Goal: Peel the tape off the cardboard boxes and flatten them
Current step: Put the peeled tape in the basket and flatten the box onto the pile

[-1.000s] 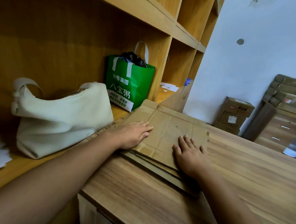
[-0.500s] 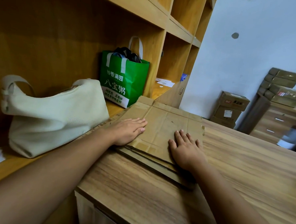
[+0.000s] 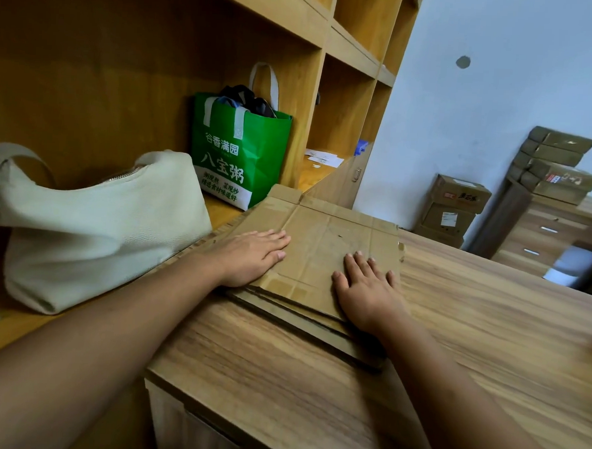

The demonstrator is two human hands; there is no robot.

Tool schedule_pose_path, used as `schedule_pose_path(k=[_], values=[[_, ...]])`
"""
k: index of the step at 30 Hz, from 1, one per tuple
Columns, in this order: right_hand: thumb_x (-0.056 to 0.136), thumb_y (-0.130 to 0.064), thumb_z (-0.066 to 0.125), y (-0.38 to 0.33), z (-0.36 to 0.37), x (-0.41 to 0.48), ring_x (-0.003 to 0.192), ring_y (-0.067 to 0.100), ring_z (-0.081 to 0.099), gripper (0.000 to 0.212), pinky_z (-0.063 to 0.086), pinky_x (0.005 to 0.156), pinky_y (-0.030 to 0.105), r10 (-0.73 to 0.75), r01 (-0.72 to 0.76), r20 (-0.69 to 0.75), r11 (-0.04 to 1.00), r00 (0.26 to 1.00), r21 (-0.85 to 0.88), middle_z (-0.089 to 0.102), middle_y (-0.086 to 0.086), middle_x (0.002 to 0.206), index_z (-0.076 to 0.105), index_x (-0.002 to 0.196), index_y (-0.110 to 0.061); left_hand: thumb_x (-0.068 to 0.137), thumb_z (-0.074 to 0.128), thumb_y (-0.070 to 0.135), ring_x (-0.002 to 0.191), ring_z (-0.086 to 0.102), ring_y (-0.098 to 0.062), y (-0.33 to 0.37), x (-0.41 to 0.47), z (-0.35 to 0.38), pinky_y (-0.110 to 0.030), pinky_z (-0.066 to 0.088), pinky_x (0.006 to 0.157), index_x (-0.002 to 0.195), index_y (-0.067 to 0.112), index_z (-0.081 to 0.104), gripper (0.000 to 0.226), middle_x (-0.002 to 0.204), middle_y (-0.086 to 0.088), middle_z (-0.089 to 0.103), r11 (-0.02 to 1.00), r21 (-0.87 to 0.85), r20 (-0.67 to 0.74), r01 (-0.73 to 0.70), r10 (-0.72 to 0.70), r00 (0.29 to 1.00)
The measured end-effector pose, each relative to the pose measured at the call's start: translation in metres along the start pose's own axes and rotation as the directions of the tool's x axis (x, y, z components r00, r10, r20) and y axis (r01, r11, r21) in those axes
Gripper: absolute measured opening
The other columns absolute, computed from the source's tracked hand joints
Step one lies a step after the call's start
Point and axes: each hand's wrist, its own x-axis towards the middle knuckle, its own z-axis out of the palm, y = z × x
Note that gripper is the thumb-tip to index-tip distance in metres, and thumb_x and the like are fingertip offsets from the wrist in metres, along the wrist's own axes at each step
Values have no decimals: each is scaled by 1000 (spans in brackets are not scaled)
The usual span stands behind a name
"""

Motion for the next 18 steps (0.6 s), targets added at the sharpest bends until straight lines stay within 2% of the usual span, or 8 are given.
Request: schedule_pose_path(k=[18], values=[[105,-57,12,0,0,-2,156,14,-7,65,-7,126,44,2,-2,-10,1000,1000,9,-6,-7,170,2,162,-29,108,22,47,150,14,-4,1,-2,2,-27,10,122,159,35,14,53,165,15,14,999,-42,-62,17,-20,998]])
